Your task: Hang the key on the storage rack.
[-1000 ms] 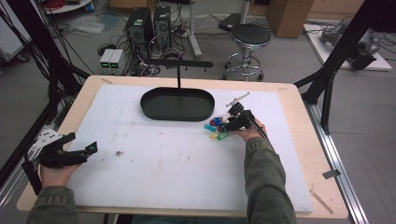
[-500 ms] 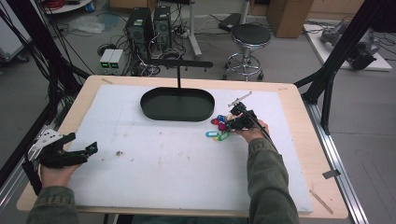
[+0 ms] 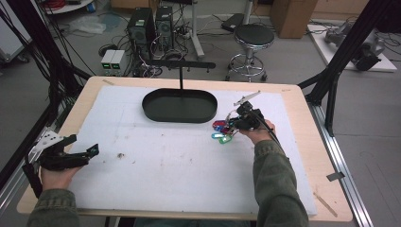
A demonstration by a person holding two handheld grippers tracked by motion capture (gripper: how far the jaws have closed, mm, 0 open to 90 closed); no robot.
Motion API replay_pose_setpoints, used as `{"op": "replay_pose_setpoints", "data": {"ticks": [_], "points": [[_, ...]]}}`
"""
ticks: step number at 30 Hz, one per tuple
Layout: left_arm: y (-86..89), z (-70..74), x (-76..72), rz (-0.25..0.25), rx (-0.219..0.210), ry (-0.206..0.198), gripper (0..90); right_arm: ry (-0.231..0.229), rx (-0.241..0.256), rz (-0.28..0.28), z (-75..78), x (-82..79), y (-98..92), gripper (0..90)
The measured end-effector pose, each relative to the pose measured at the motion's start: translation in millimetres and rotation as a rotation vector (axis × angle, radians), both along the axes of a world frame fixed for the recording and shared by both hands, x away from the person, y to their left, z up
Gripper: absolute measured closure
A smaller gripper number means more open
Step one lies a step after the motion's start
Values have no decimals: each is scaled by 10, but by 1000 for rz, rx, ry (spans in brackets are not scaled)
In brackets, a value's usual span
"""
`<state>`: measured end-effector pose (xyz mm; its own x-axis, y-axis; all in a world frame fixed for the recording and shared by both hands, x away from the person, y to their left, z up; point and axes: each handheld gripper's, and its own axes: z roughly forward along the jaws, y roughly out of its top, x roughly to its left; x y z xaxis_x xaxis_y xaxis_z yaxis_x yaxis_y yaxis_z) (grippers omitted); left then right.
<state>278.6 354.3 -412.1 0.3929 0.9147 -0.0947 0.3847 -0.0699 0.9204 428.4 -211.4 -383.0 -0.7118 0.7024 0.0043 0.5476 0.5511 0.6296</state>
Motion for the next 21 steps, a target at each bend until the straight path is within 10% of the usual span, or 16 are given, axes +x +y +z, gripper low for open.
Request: {"op": "replay_pose_setpoints", "data": {"ticks": [21], "points": [[-1,-5,2,-2,0,4,21,-118,61,-20,453,-115,-118,799]]}}
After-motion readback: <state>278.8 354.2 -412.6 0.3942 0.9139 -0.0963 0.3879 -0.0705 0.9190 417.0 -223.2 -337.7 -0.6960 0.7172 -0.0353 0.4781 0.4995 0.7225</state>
